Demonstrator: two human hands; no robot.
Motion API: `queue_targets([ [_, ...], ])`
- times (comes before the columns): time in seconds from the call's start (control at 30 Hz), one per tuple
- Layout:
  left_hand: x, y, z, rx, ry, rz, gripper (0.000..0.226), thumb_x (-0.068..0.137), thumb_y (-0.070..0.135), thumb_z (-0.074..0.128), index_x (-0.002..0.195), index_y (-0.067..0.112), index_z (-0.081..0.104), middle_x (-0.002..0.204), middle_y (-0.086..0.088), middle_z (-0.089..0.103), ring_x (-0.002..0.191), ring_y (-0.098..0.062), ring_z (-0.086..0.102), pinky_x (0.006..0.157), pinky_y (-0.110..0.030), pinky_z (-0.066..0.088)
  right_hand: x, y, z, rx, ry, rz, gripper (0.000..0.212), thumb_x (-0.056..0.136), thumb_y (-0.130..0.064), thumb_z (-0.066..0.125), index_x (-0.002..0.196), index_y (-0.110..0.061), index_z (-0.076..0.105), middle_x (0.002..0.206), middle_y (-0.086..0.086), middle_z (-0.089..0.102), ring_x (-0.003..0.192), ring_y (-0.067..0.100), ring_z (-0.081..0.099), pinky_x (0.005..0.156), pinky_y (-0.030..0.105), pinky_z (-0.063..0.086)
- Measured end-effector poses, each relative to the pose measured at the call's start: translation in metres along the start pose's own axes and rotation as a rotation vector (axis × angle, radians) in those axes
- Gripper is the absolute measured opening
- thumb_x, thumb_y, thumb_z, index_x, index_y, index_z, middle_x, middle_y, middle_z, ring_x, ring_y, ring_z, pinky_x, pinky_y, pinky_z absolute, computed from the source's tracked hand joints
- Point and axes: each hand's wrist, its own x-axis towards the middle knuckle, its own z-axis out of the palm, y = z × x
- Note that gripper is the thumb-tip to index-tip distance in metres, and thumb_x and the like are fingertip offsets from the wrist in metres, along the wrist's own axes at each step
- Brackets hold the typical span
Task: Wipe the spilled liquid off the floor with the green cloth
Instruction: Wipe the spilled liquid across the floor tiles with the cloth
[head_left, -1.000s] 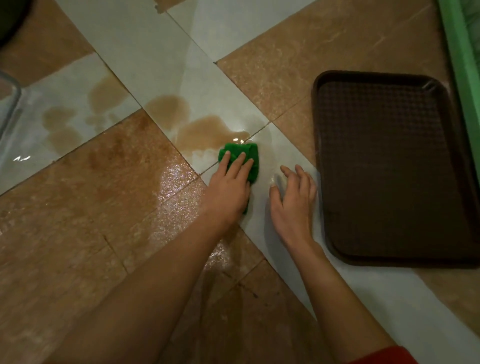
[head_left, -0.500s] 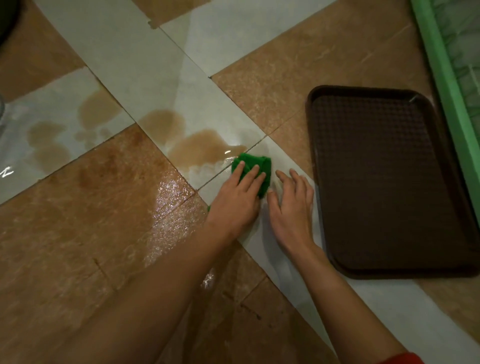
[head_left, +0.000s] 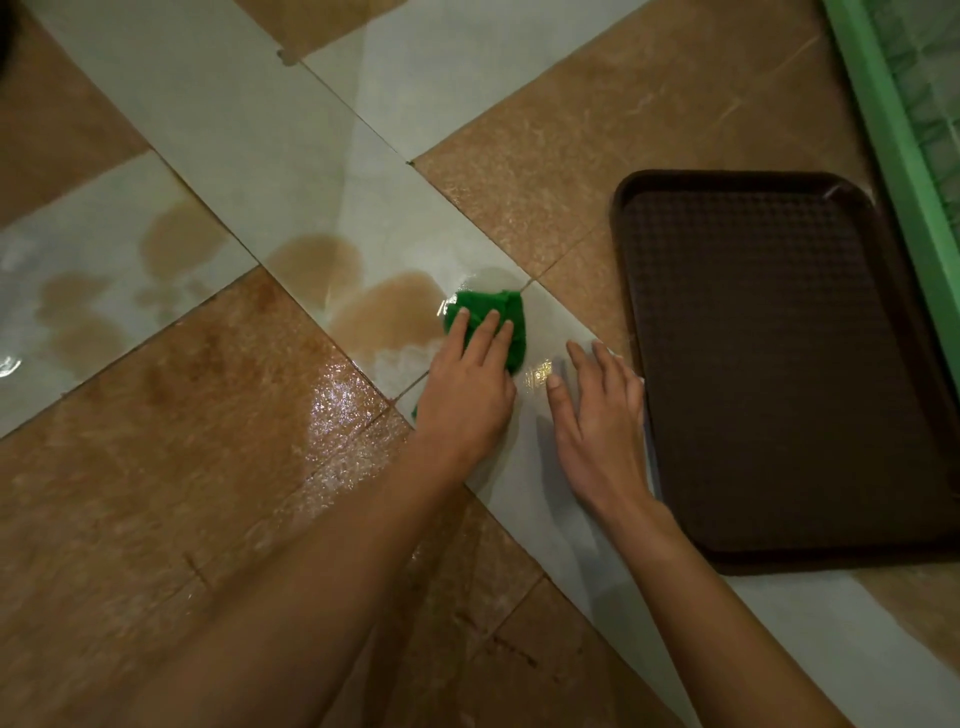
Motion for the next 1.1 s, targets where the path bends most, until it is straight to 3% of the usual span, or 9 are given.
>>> queue_targets([
  [0.13,0.013,0.0,-0.002,0.013,0.006,0.19,0.053,0.082,0.028,0.033,0.127,0.008,0.055,0.13,-0.016,0.055,0.123,-0.043,0.045,0.098,-0.051,0.043,-0.001,-0.001,0.001,0.034,0.012,0.011,0.068,0.089,-0.06,0.016,0.144,-0.024,0.032,0.154,0.004,0.023,0.142,0.02,0.012,0.116,0.047,0.014],
  [0.33,0.038,-0.011,-0.019,0.051,0.031,-0.04,0.049,0.095,0.027,0.035,0.144,0.024,0.03,0.153,-0.009,0.024,0.141,-0.032,0.012,0.114,-0.037,0.008,0.0,-0.003,0.001,0.06,0.013,-0.003,0.073,0.085,-0.062,0.013,0.144,-0.024,0.034,0.154,0.004,0.023,0.141,0.02,0.012,0.117,0.044,0.014],
  [0.43,0.018,-0.015,-0.015,0.004,0.112,-0.143,0.048,0.092,0.026,0.036,0.139,0.02,0.042,0.147,-0.014,0.036,0.137,-0.039,0.022,0.111,-0.044,0.021,0.001,0.0,-0.001,0.063,0.017,-0.013,0.072,0.086,-0.062,0.014,0.143,-0.022,0.035,0.154,0.005,0.024,0.141,0.021,0.013,0.116,0.045,0.016],
  [0.5,0.006,-0.01,-0.008,0.013,0.13,-0.088,0.05,0.084,0.028,0.034,0.127,0.014,0.057,0.131,-0.019,0.053,0.124,-0.045,0.042,0.101,-0.05,0.038,0.001,0.0,0.0,0.062,0.027,-0.013,0.072,0.086,-0.061,0.014,0.143,-0.022,0.036,0.153,0.007,0.024,0.14,0.022,0.014,0.116,0.047,0.016],
  [0.57,0.006,-0.005,-0.005,0.013,0.075,-0.041,0.053,0.081,0.029,0.032,0.124,0.014,0.06,0.127,-0.018,0.057,0.119,-0.046,0.048,0.096,-0.051,0.042,0.0,-0.003,0.002,0.068,0.018,-0.009,0.072,0.086,-0.06,0.015,0.143,-0.021,0.036,0.153,0.007,0.024,0.141,0.022,0.013,0.116,0.047,0.015],
  [0.67,0.021,-0.009,-0.008,0.016,0.074,-0.003,0.056,0.084,0.03,0.027,0.135,0.018,0.048,0.139,-0.016,0.046,0.131,-0.043,0.033,0.108,-0.046,0.029,-0.001,-0.009,0.006,0.079,-0.019,-0.023,0.072,0.085,-0.06,0.014,0.143,-0.022,0.036,0.154,0.007,0.024,0.142,0.022,0.012,0.117,0.047,0.013],
  [0.8,0.026,-0.031,-0.015,0.03,0.087,-0.149,0.05,0.094,0.024,0.038,0.143,0.021,0.032,0.151,-0.011,0.027,0.141,-0.035,0.013,0.115,-0.04,0.008,0.001,-0.014,0.01,0.075,-0.048,-0.03,0.071,0.086,-0.06,0.015,0.143,-0.023,0.036,0.154,0.006,0.023,0.142,0.022,0.012,0.117,0.046,0.011],
  [0.97,-0.006,-0.026,-0.012,0.025,0.139,-0.135,0.053,0.088,0.028,0.03,0.137,0.015,0.044,0.142,-0.016,0.041,0.134,-0.042,0.027,0.112,-0.047,0.02,0.001,-0.017,0.013,0.053,-0.064,-0.039,0.061,0.09,-0.051,0.024,0.142,-0.022,0.037,0.154,0.007,0.023,0.142,0.022,0.011,0.117,0.046,0.011],
  [1.1,0.01,-0.031,-0.015,0.07,0.074,-0.062,0.051,0.094,0.025,0.039,0.145,0.02,0.029,0.152,-0.01,0.026,0.141,-0.035,0.013,0.115,-0.04,0.007,-0.001,-0.022,0.016,0.063,-0.075,-0.048,0.06,0.09,-0.051,0.025,0.143,-0.024,0.035,0.154,0.005,0.022,0.142,0.02,0.01,0.117,0.045,0.011],
])
